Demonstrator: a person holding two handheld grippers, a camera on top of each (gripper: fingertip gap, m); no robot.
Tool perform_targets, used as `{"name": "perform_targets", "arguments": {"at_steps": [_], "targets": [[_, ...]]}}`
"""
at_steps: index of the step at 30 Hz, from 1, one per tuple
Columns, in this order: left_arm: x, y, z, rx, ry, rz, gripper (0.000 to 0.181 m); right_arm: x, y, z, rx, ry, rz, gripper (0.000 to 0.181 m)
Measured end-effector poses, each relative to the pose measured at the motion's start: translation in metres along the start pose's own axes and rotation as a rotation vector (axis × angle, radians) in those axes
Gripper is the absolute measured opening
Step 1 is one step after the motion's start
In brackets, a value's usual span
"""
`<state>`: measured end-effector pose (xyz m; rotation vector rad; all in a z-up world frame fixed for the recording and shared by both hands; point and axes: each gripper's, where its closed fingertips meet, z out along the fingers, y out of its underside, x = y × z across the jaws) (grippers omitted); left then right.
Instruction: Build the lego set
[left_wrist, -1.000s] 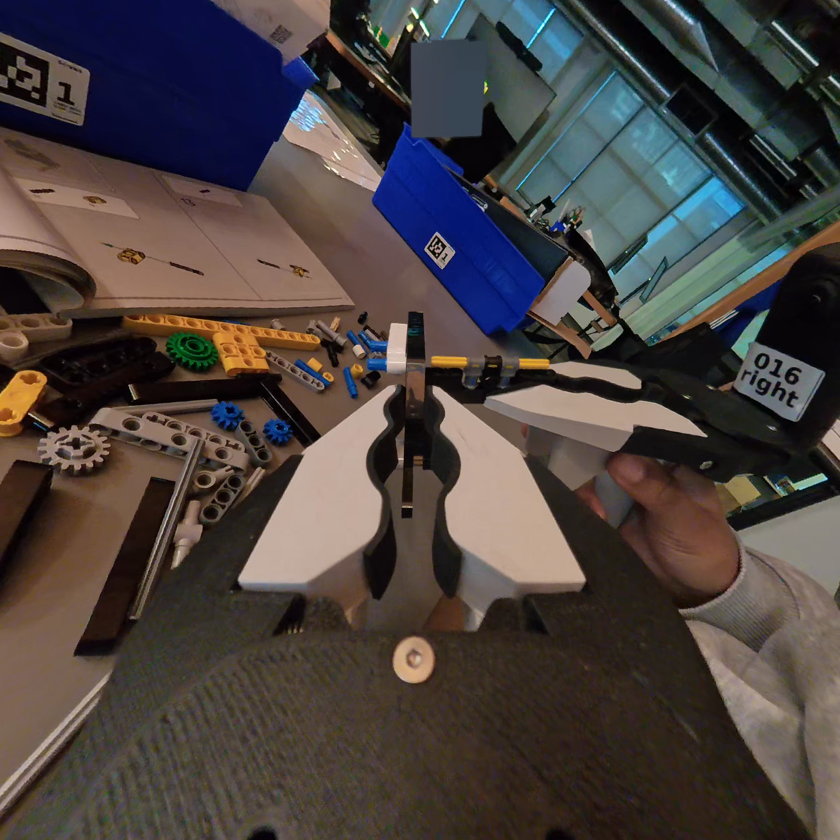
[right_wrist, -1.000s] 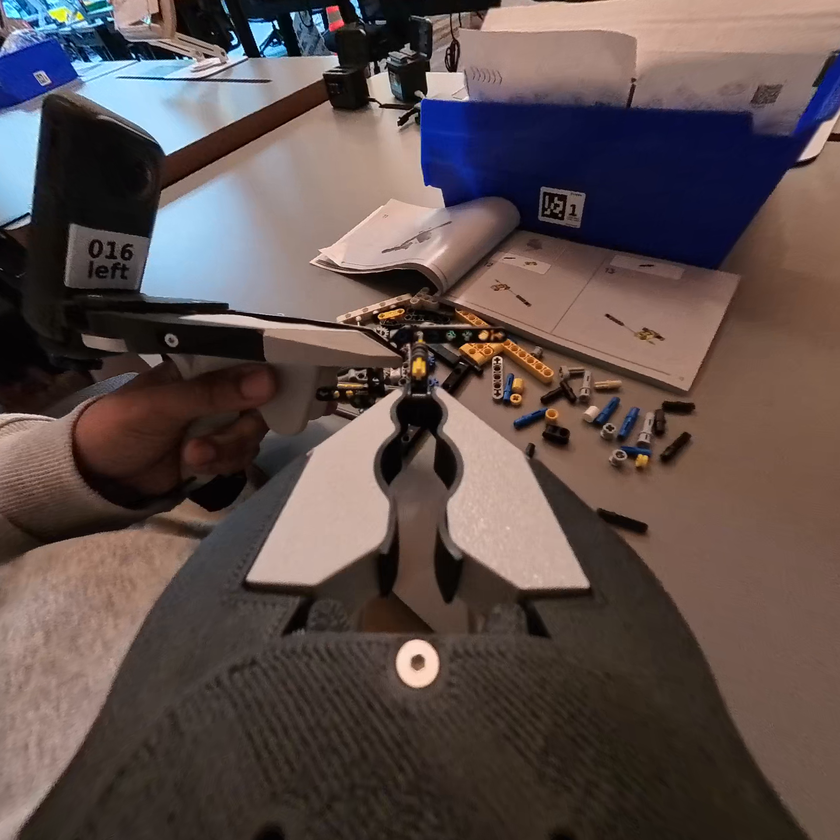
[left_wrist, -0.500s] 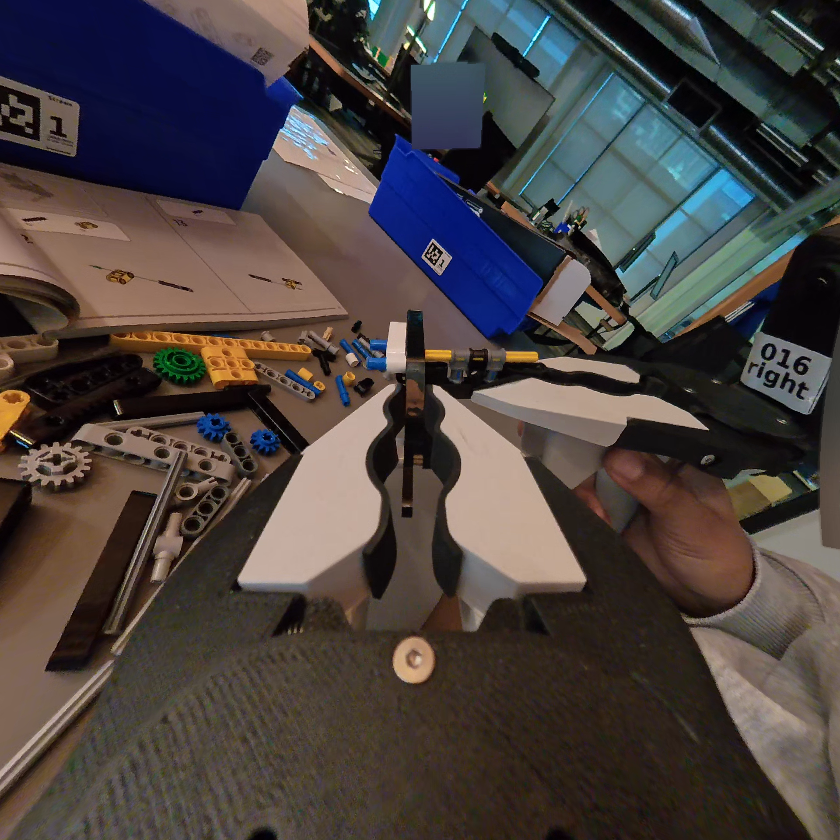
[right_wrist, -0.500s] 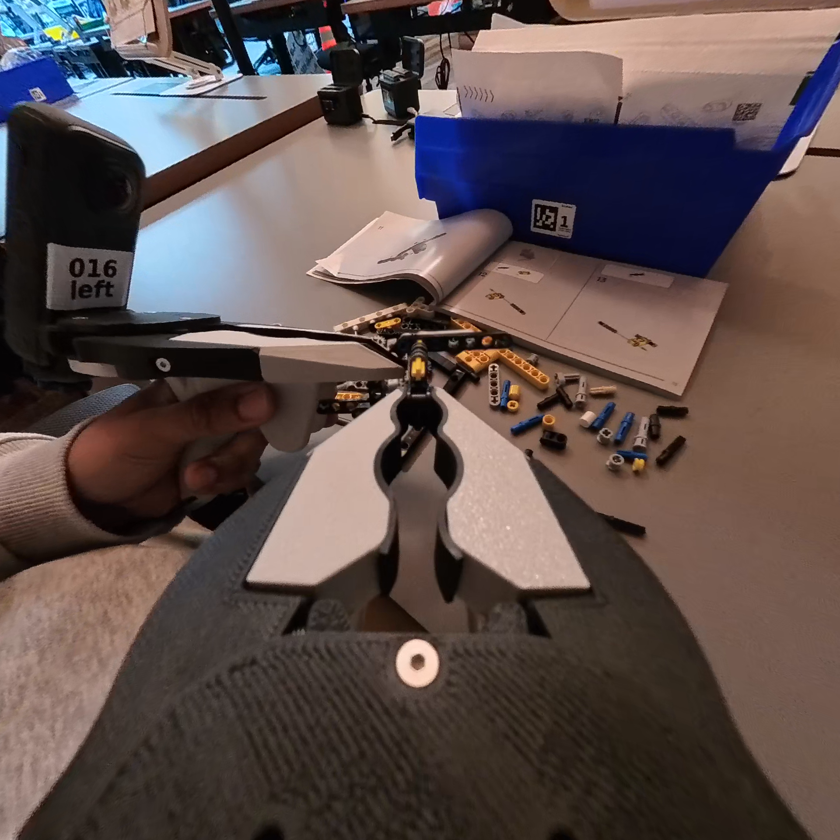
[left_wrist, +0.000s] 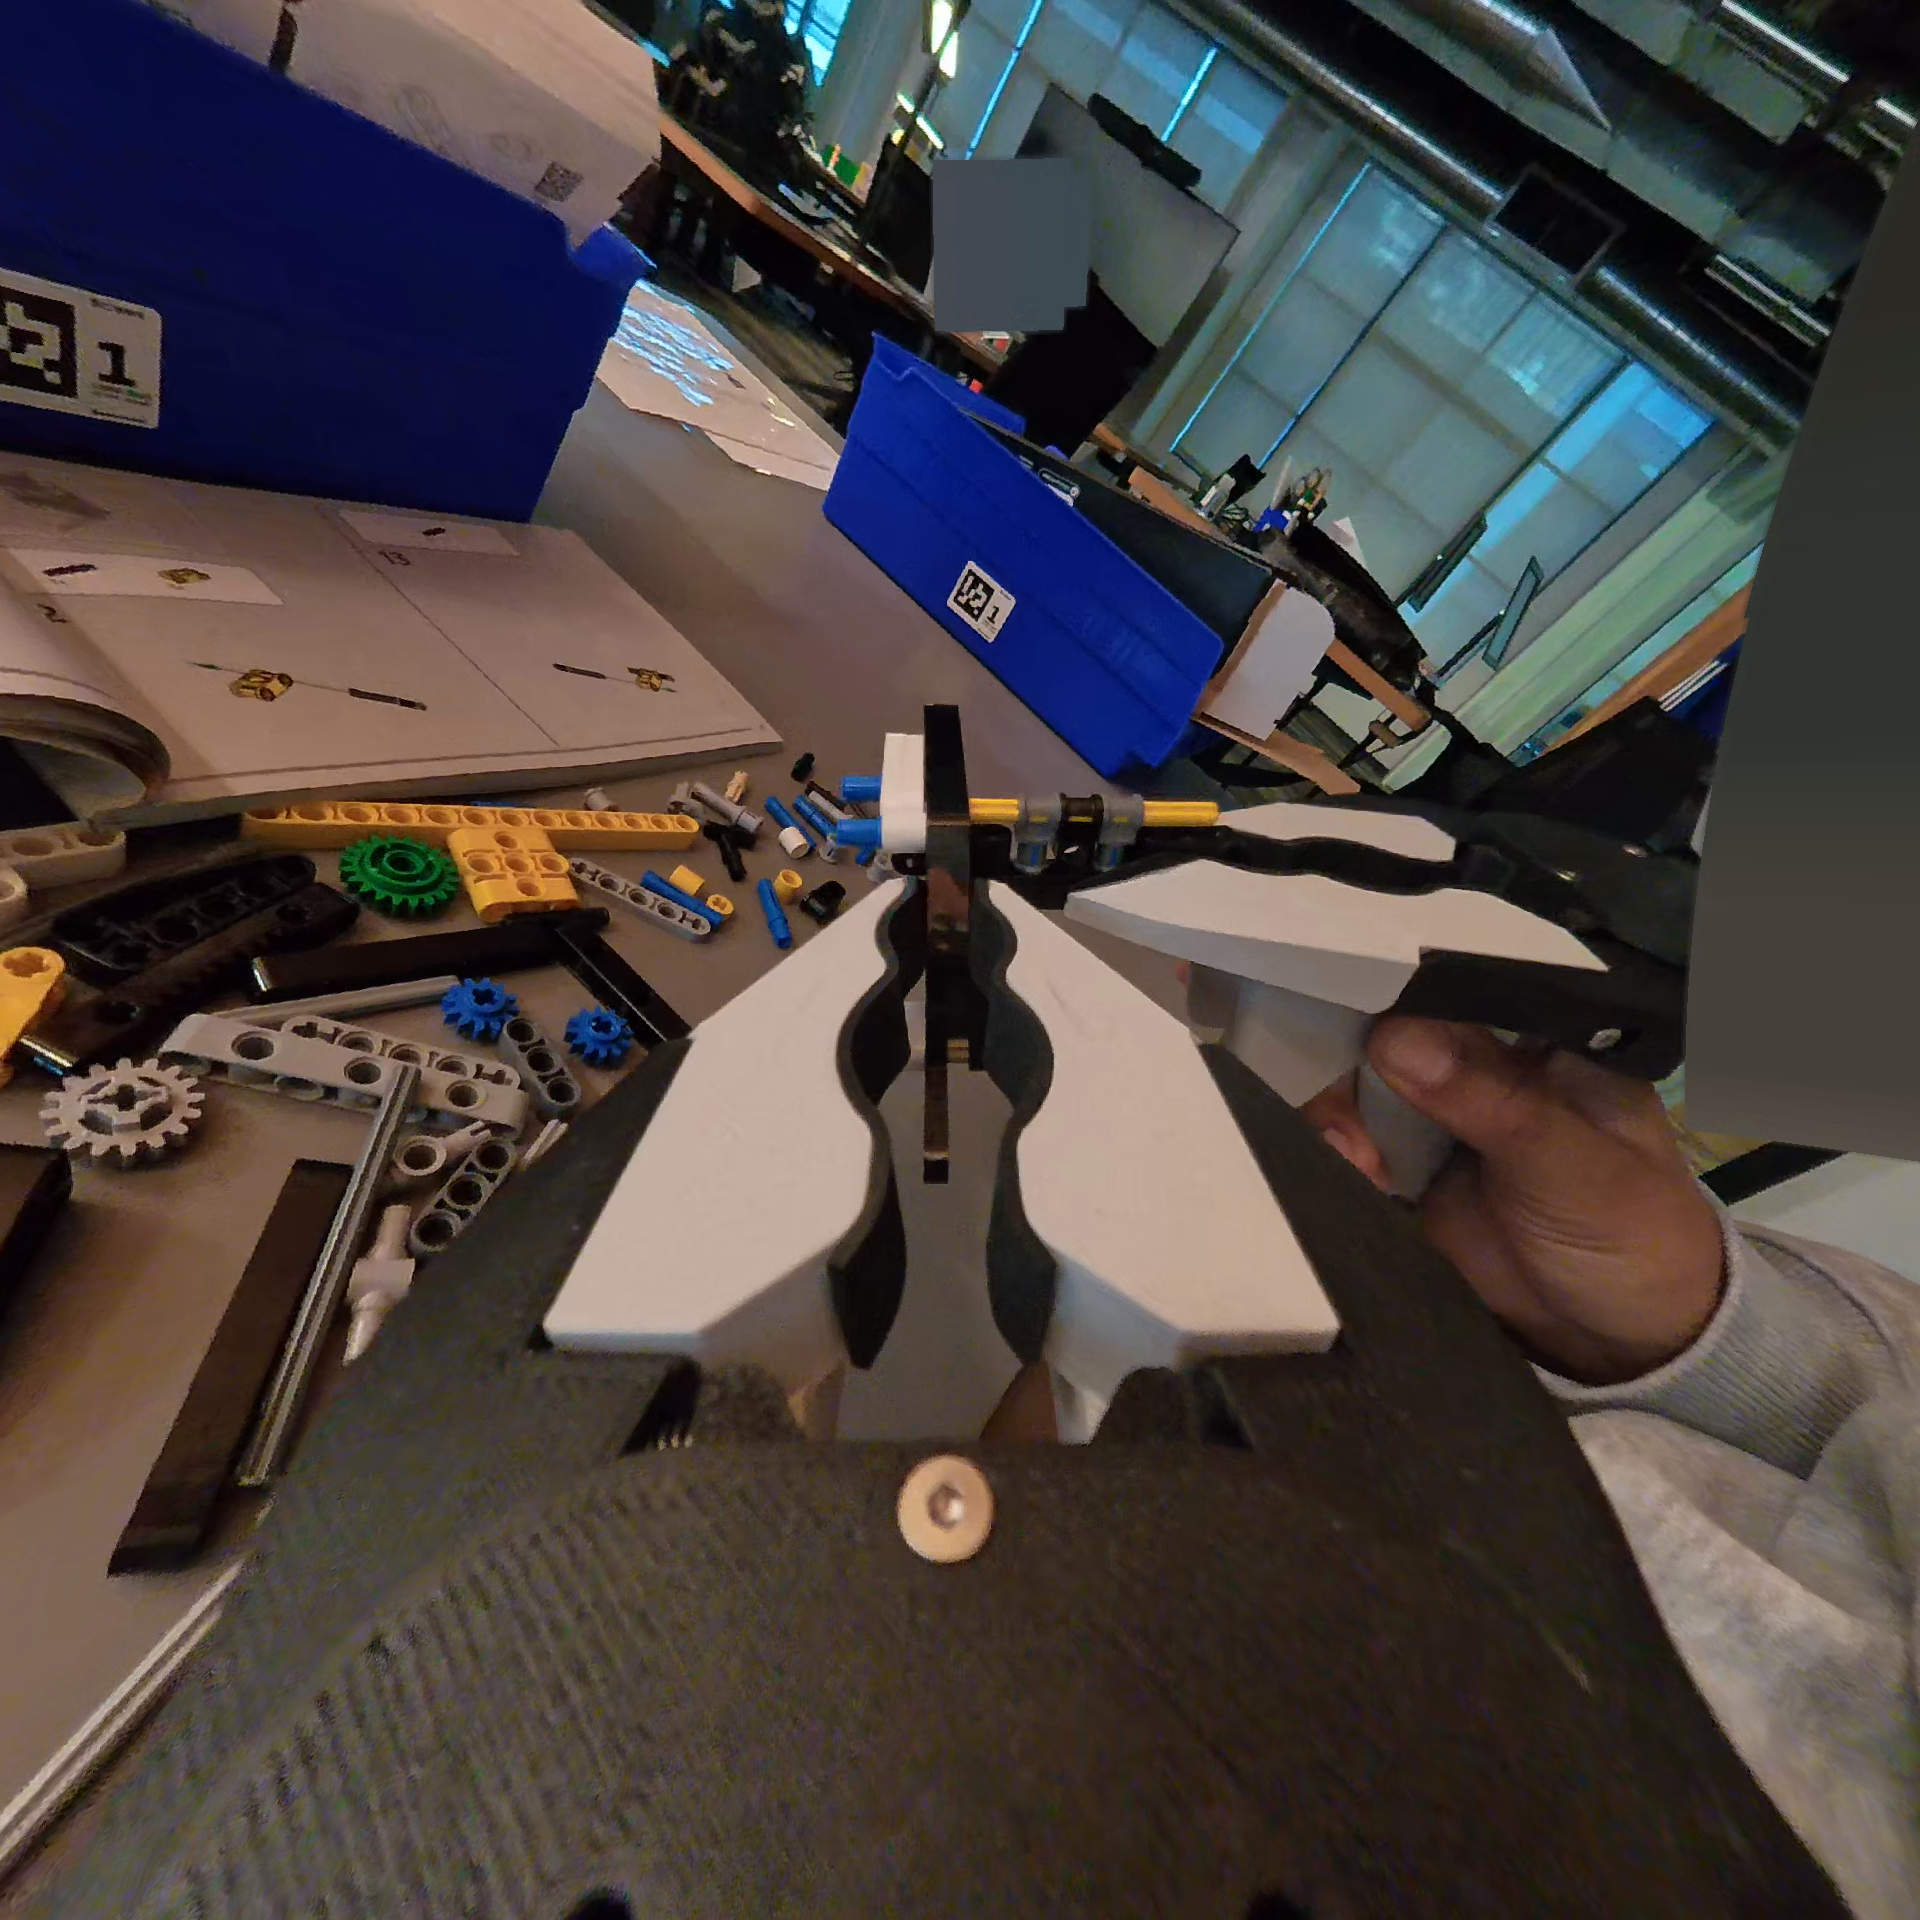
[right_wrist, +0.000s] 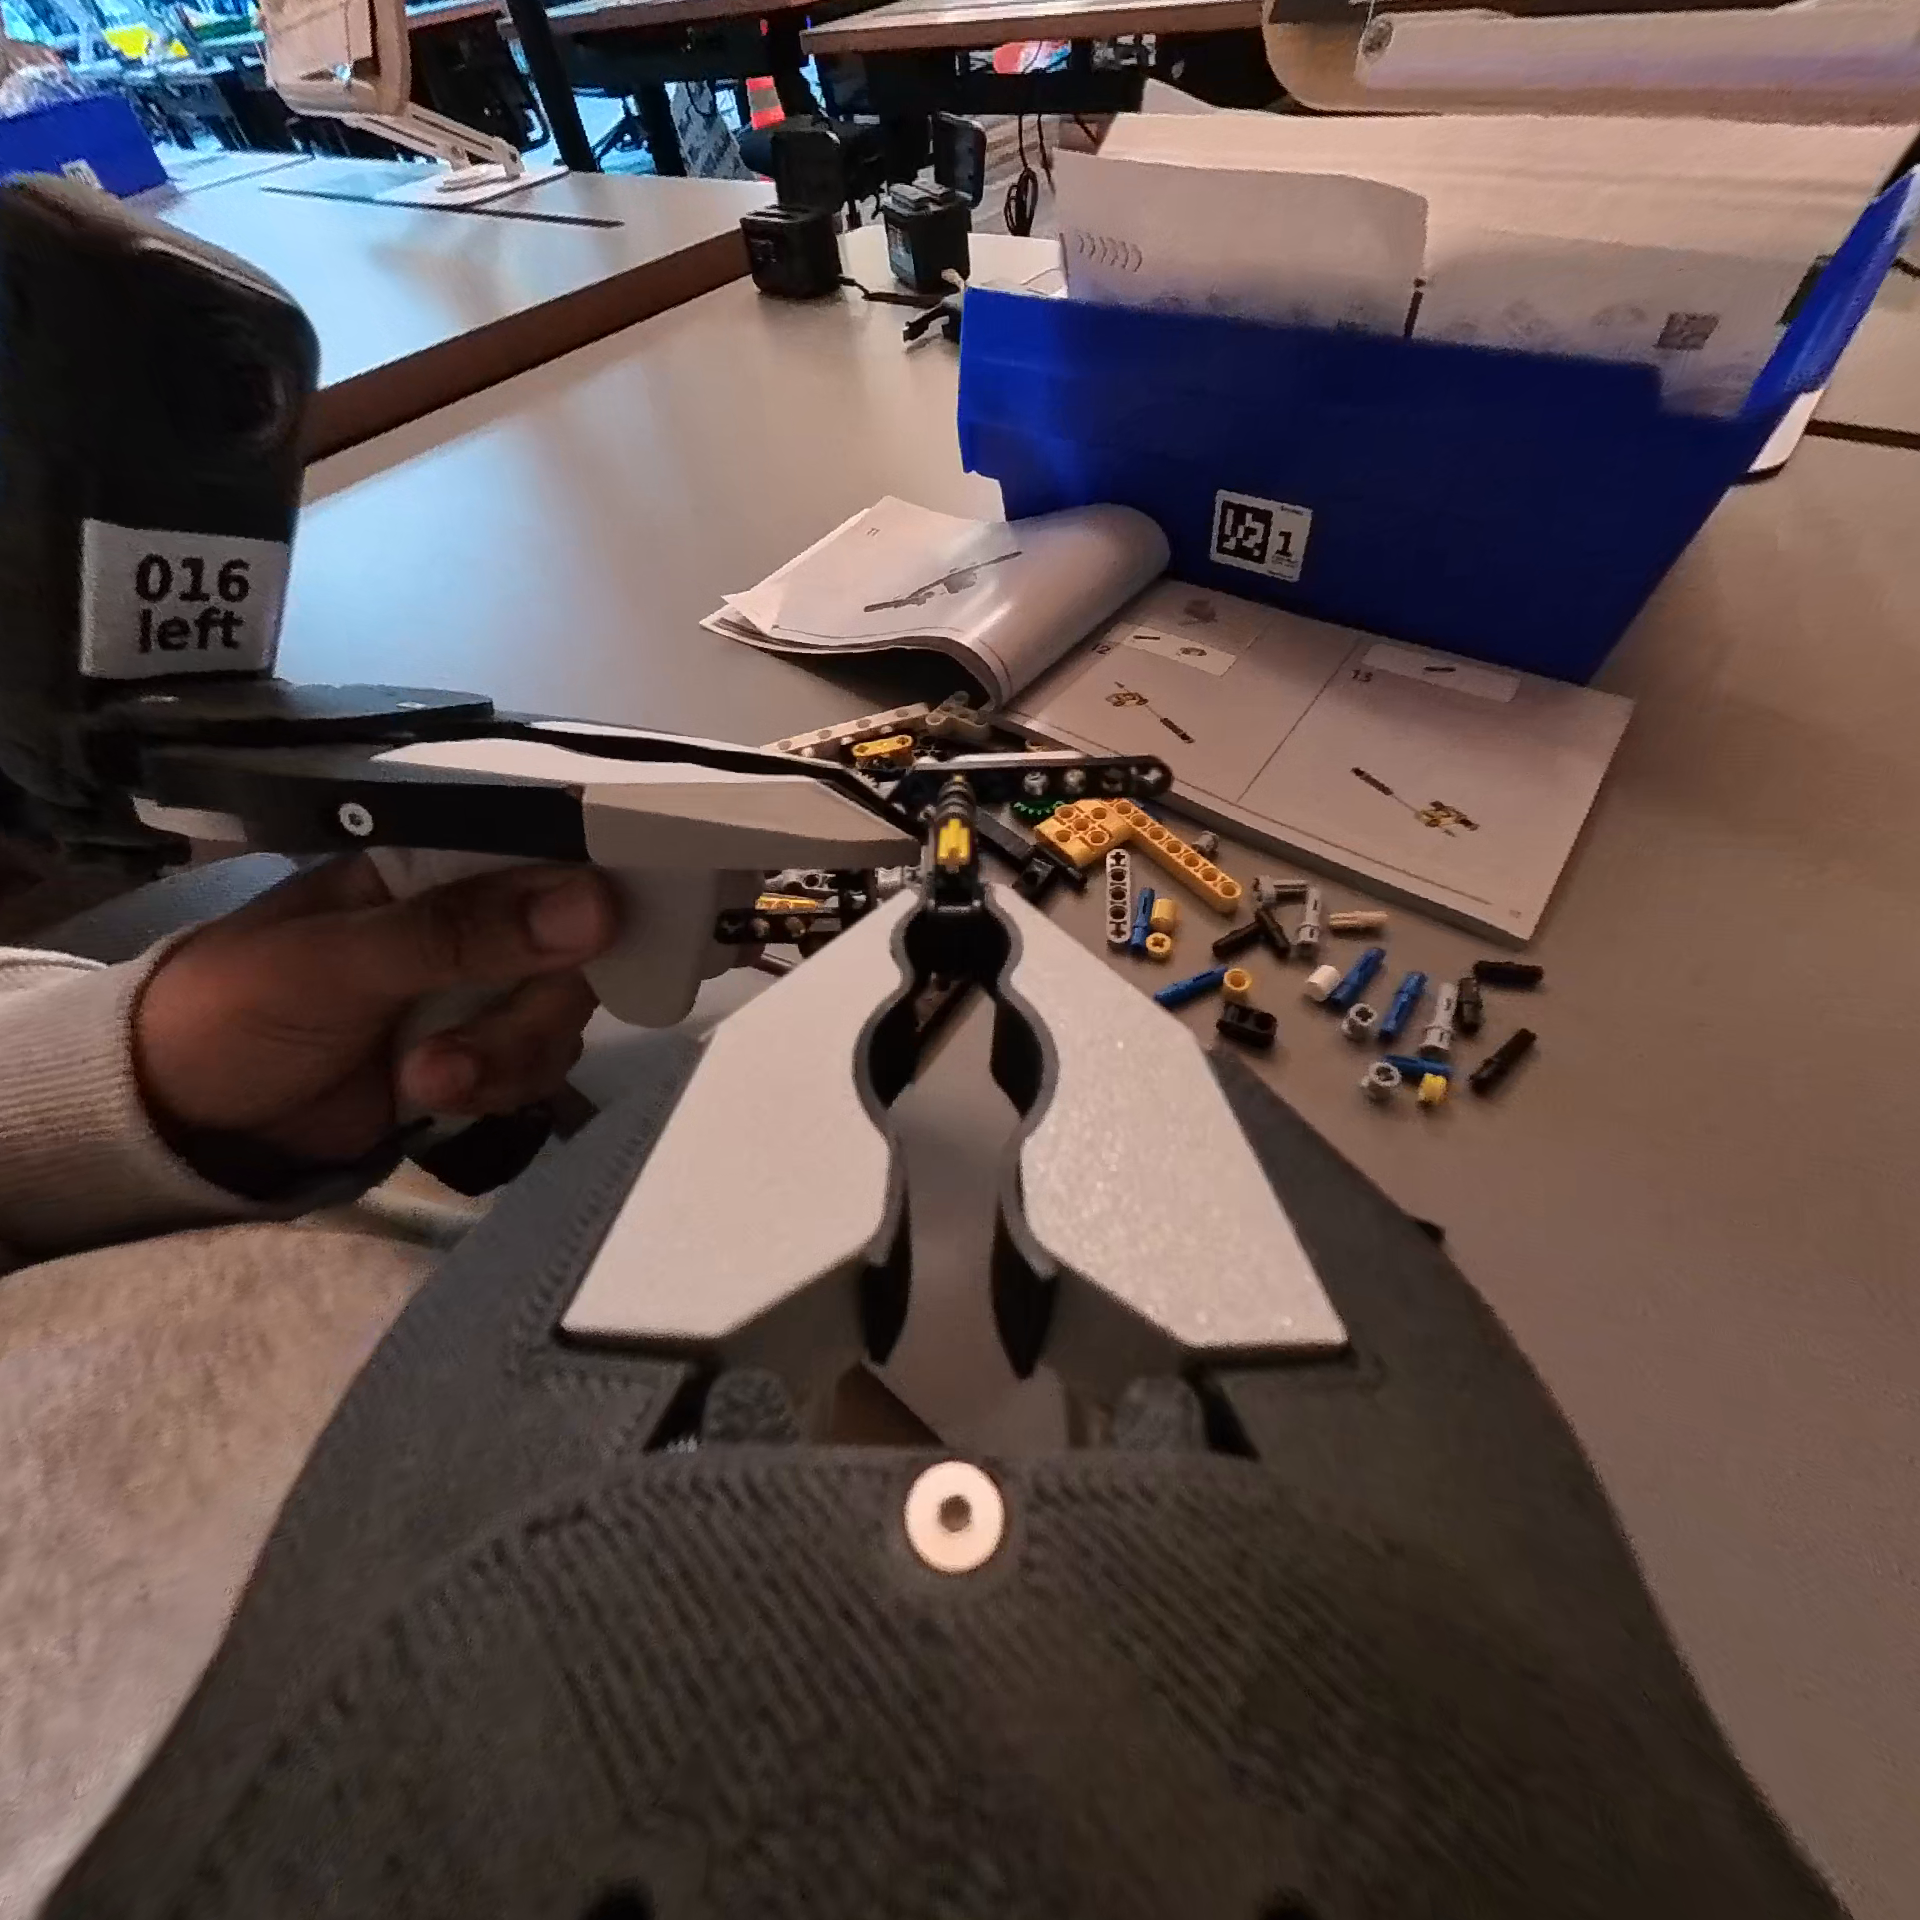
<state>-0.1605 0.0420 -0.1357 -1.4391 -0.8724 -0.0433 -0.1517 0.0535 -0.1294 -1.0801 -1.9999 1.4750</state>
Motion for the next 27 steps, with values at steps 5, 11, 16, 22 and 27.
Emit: {"name": "perform_targets", "arguments": {"at_steps": [5,11,16,22,27], "targets": [[0.0028,-0.0015,-0.0003,0.006,0.022,0.008,0.005,0.0002,-0.0019,-0.0021,0.011,0.019,-0.051,0.005],[0.0064,-0.0027,-0.0022,0.016,0.049,0.004,0.006,-0.0009,-0.0026,-0.0016,0.019,0.013,-0.042,0.005],[0.007,-0.0012,-0.0019,-0.004,0.047,0.016,0.006,-0.0018,-0.0028,-0.0023,0.026,0.013,-0.047,0.005],[0.0099,-0.0003,-0.003,-0.032,0.056,0.086,0.006,-0.0032,-0.0031,-0.0048,0.03,0.007,-0.073,0.005],[0.0105,0.0003,-0.0027,-0.038,0.015,0.16,0.006,-0.0029,-0.0021,-0.005,0.02,0.015,-0.098,0.005]]}}
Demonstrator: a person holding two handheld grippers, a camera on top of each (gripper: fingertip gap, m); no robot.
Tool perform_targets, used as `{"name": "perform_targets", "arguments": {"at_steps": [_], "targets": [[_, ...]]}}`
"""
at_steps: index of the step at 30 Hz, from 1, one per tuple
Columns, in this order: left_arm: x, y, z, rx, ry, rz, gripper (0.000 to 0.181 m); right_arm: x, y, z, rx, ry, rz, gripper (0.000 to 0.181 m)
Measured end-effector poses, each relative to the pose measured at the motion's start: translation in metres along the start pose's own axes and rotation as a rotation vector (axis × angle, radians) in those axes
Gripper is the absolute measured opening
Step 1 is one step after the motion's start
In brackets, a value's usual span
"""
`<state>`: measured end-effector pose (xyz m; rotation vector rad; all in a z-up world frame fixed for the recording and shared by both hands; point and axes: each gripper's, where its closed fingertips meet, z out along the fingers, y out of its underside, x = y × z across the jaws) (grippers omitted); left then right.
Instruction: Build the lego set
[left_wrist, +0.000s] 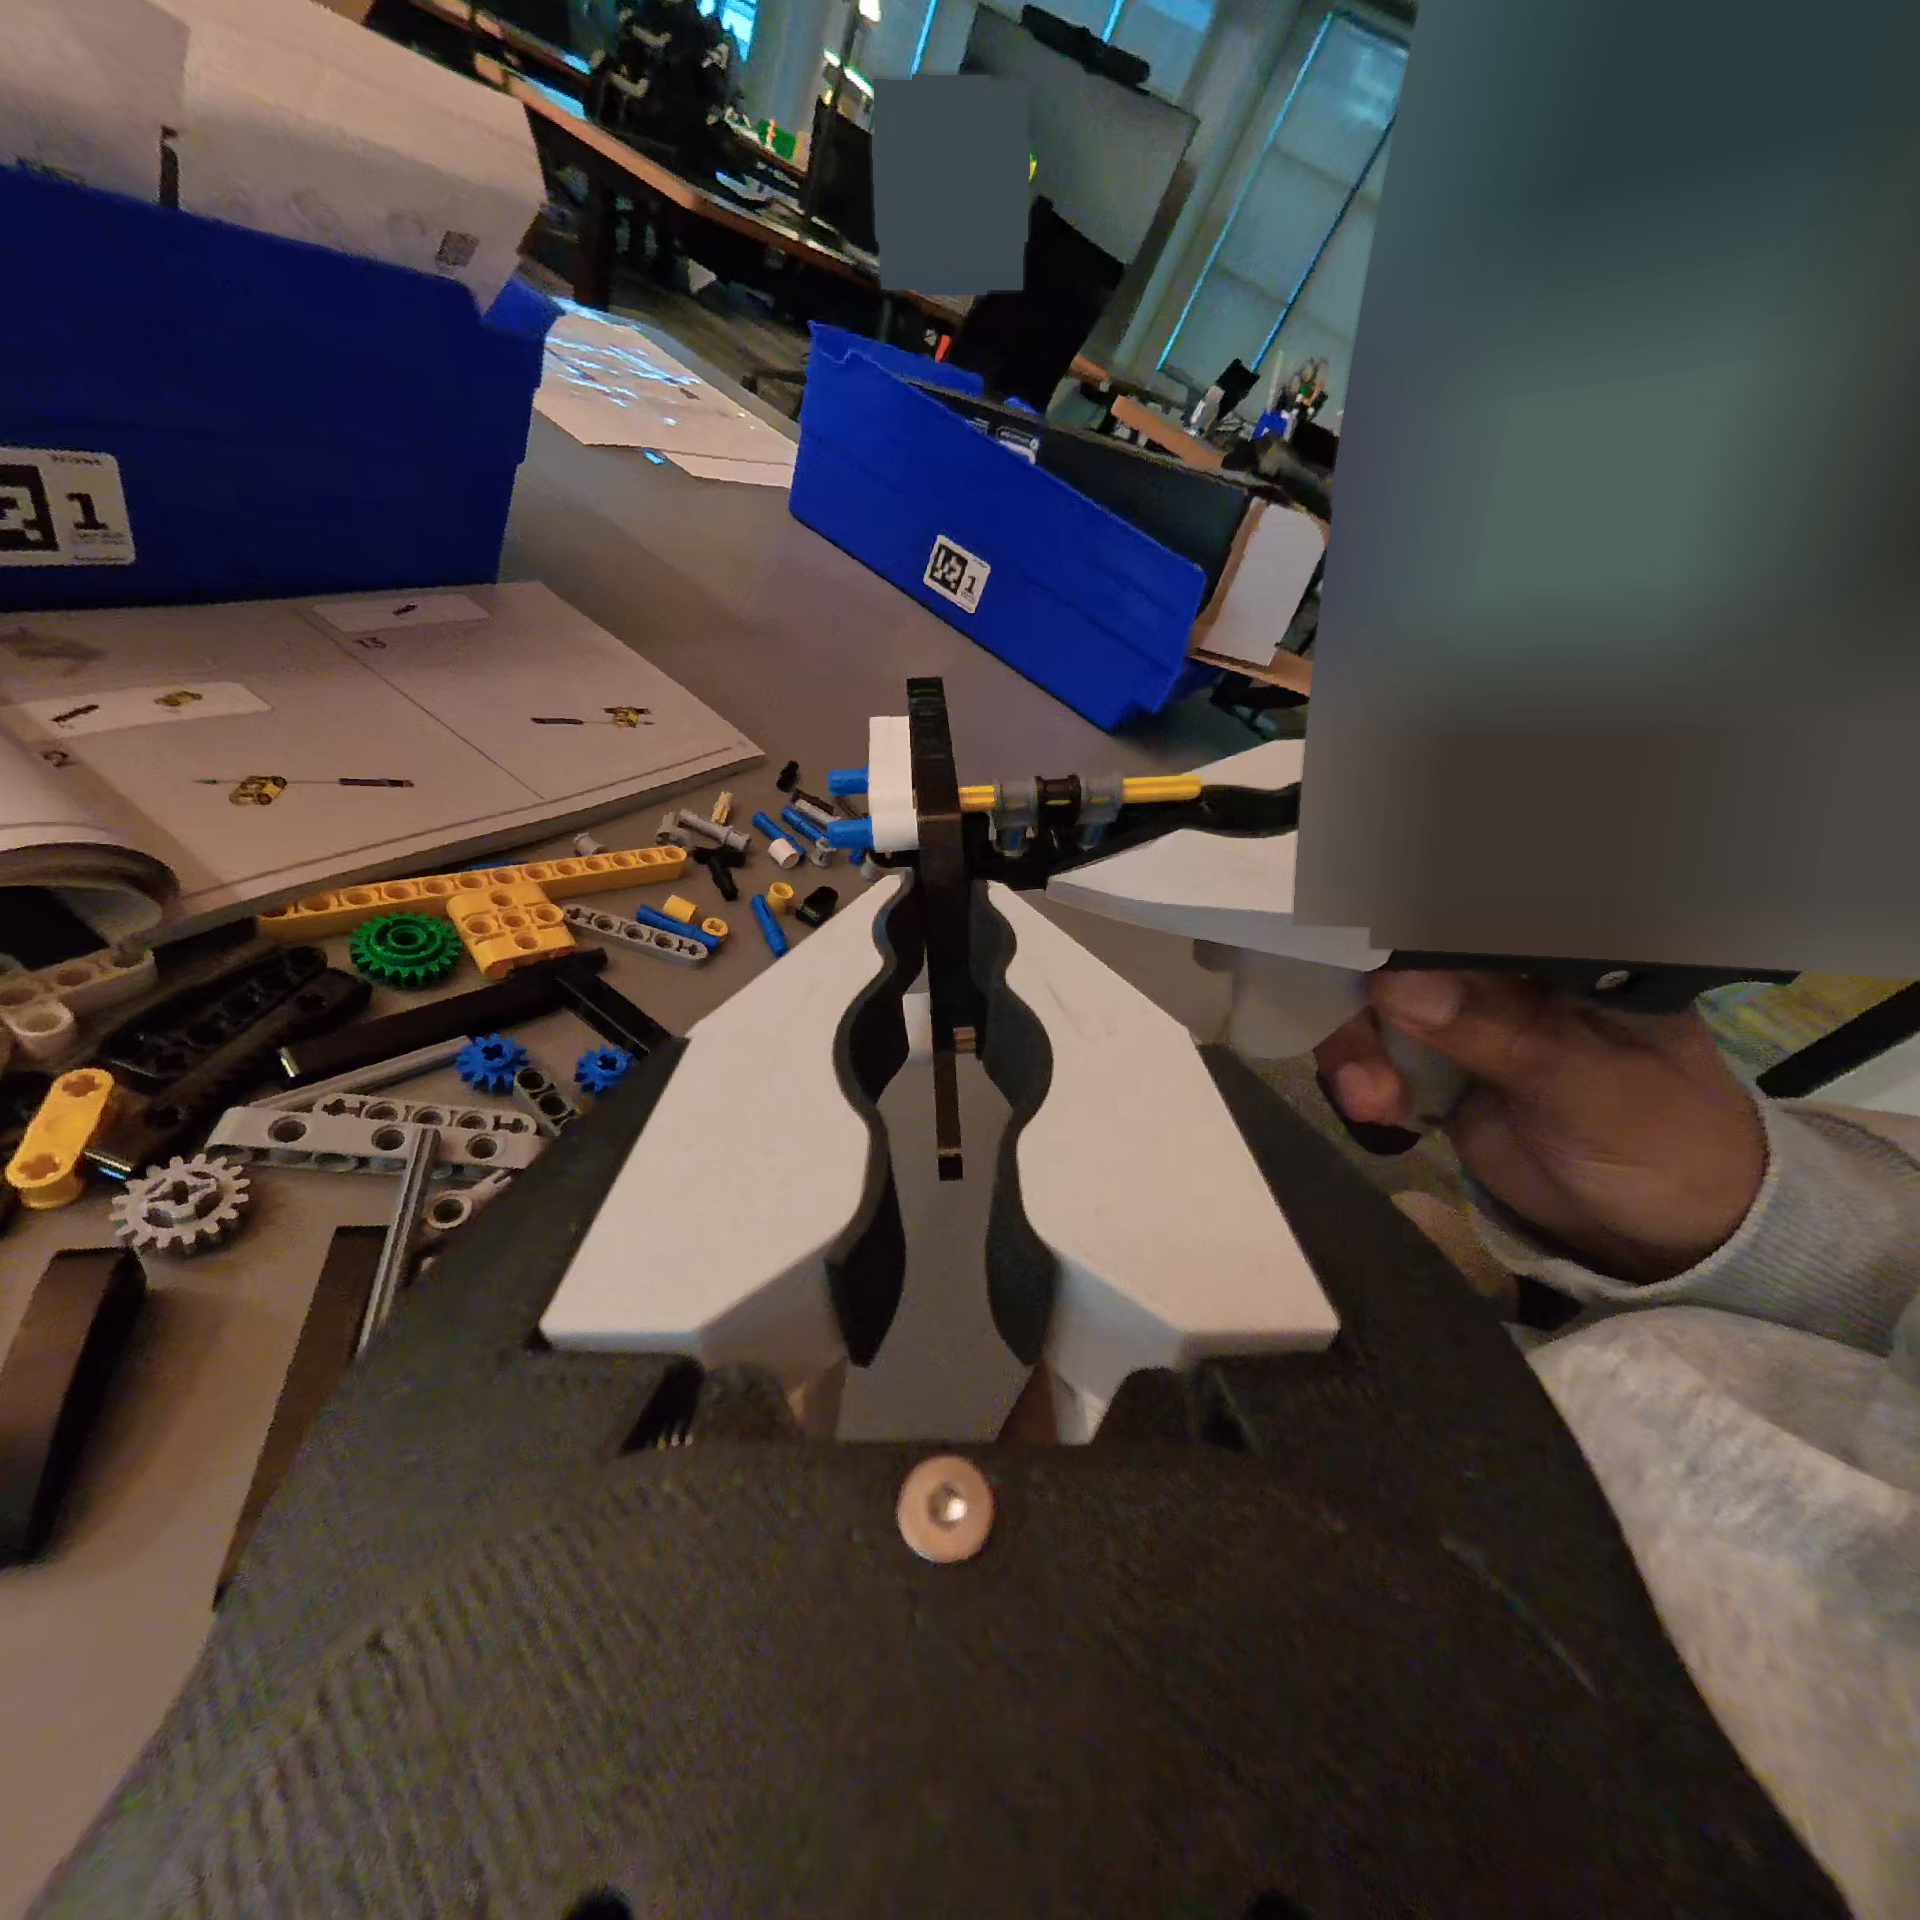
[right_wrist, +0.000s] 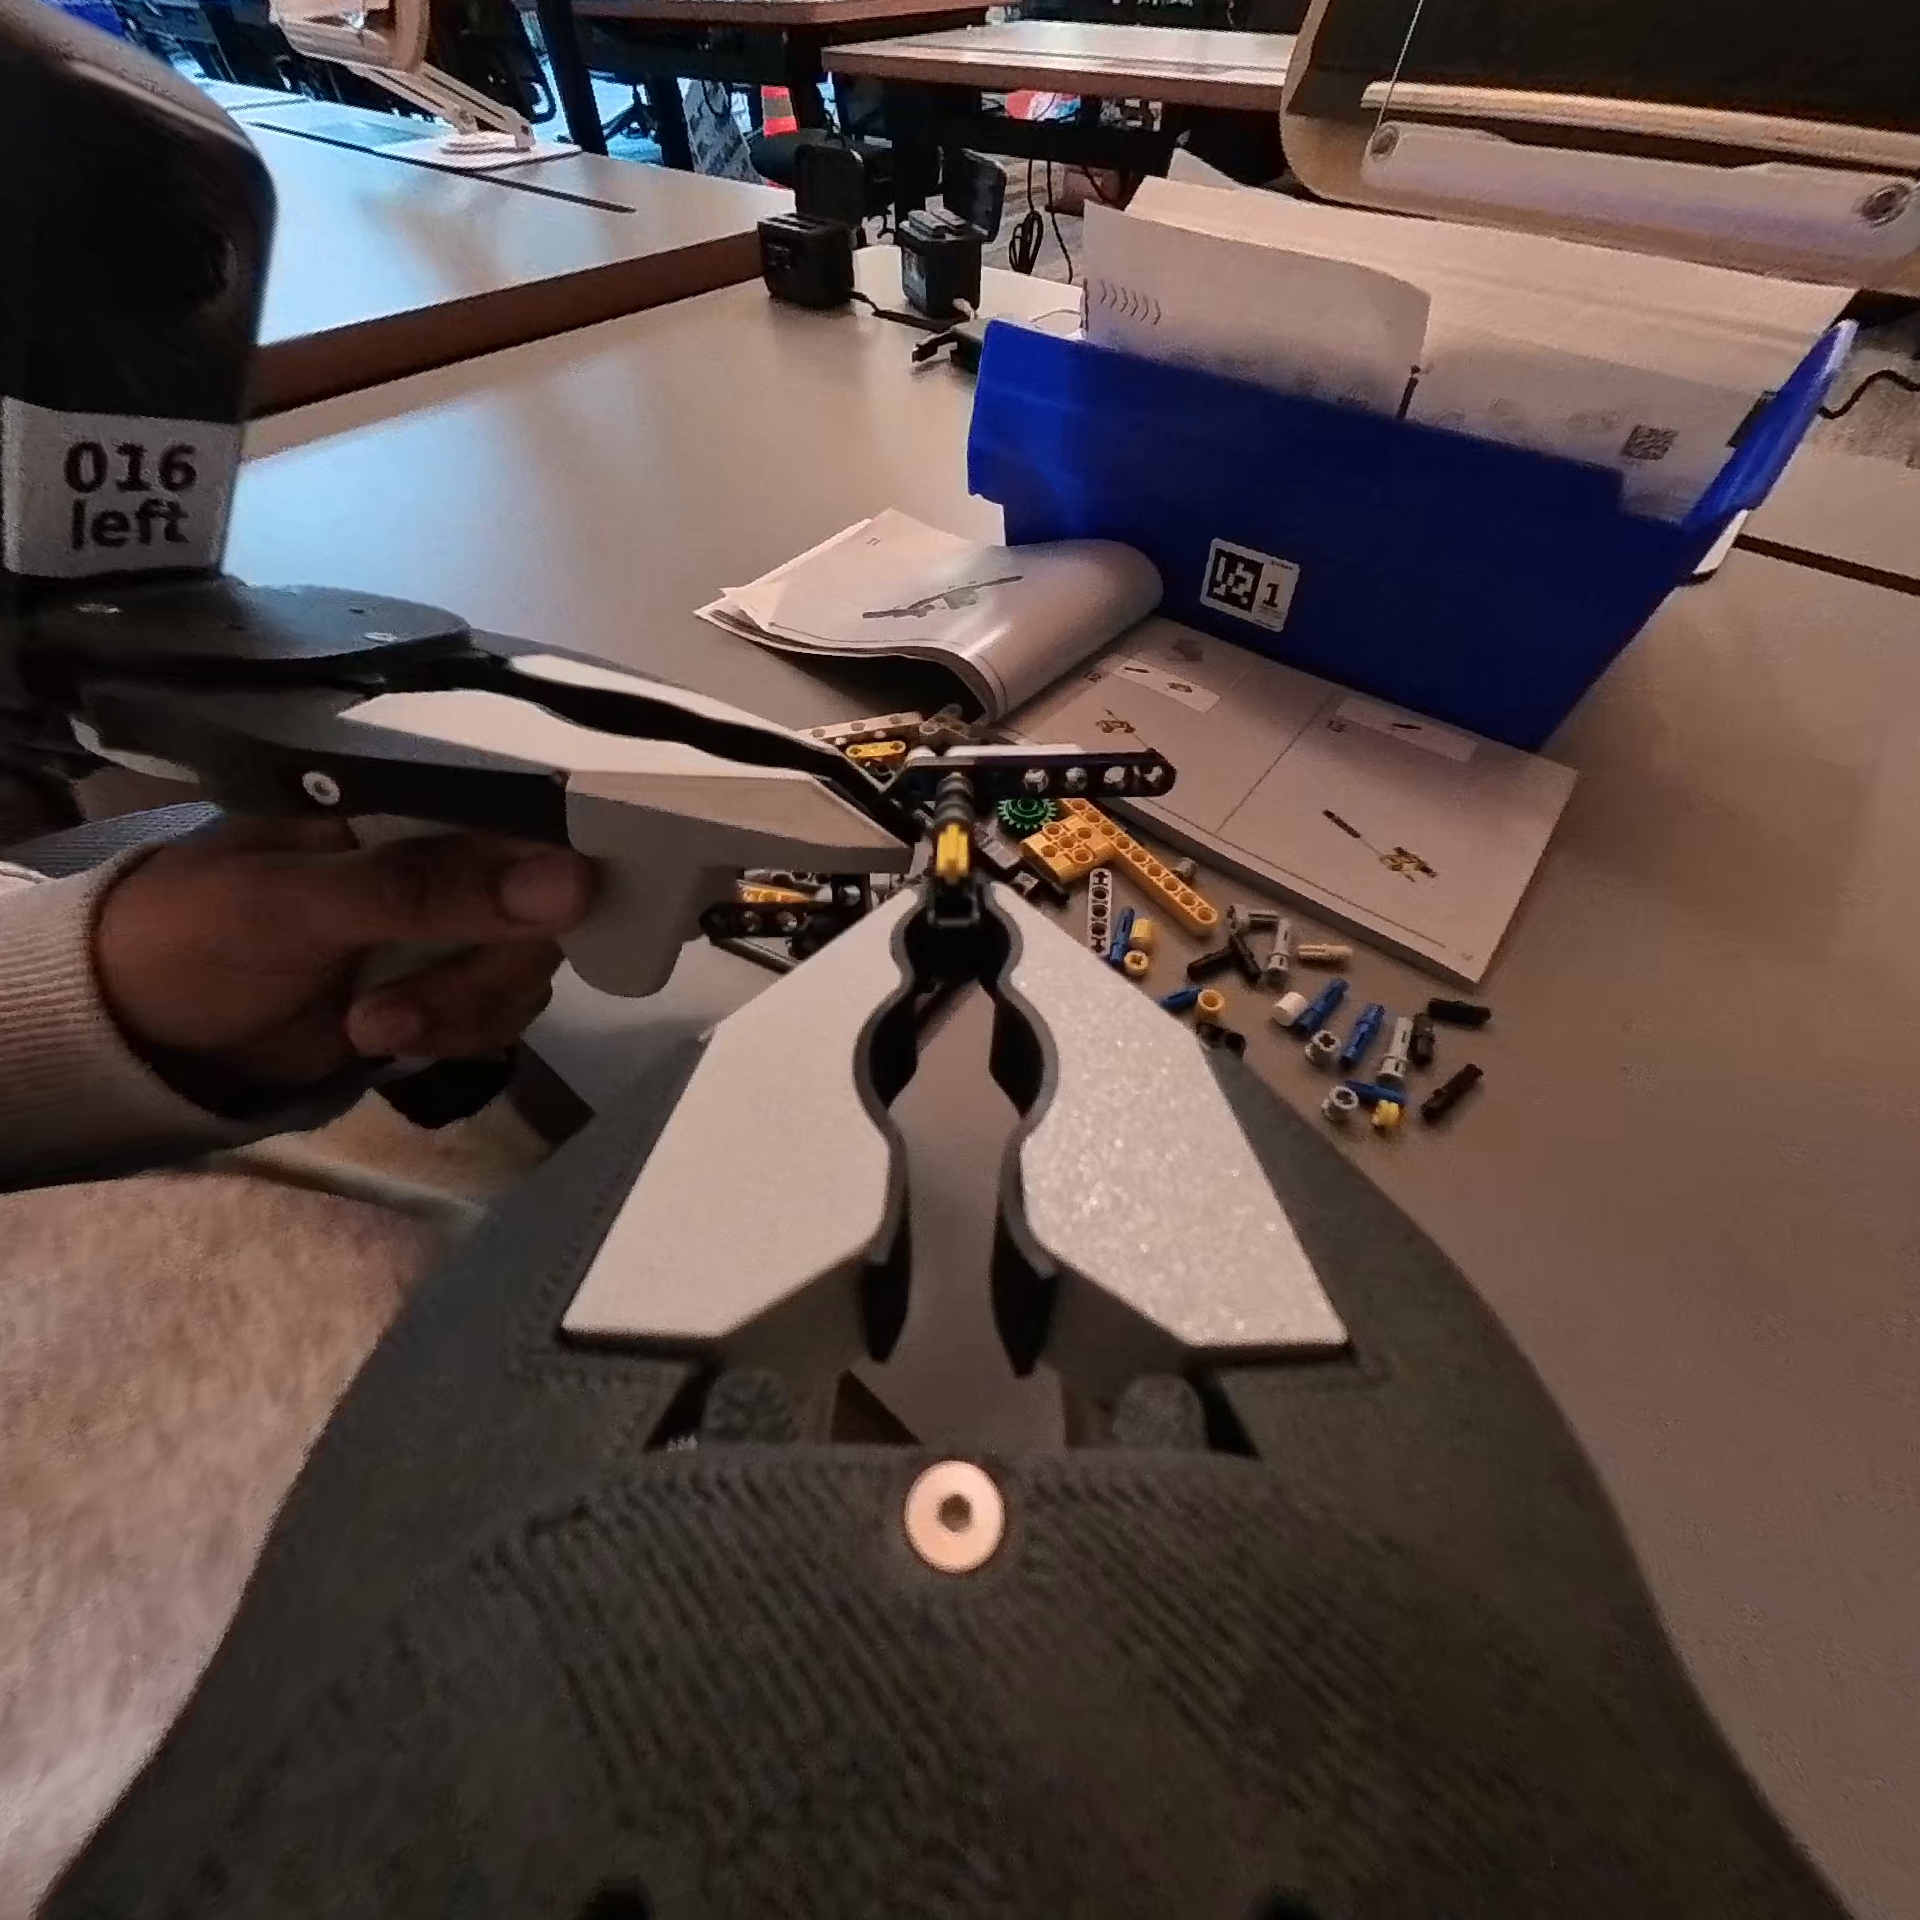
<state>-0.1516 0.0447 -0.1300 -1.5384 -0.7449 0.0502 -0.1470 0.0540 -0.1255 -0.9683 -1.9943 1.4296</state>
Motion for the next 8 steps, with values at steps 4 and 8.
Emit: {"name": "perform_targets", "arguments": {"at_steps": [4,8], "targets": [[0.0002,0.0002,0.0,-0.011,-0.031,0.075,0.006,-0.0001,0.002,0.0006,-0.016,-0.002,-0.002,0.005],[-0.0018,0.0029,0.001,-0.03,-0.045,0.084,0.007,0.0003,0.0041,0.0019,-0.03,0.004,-0.009,0.005]]}}
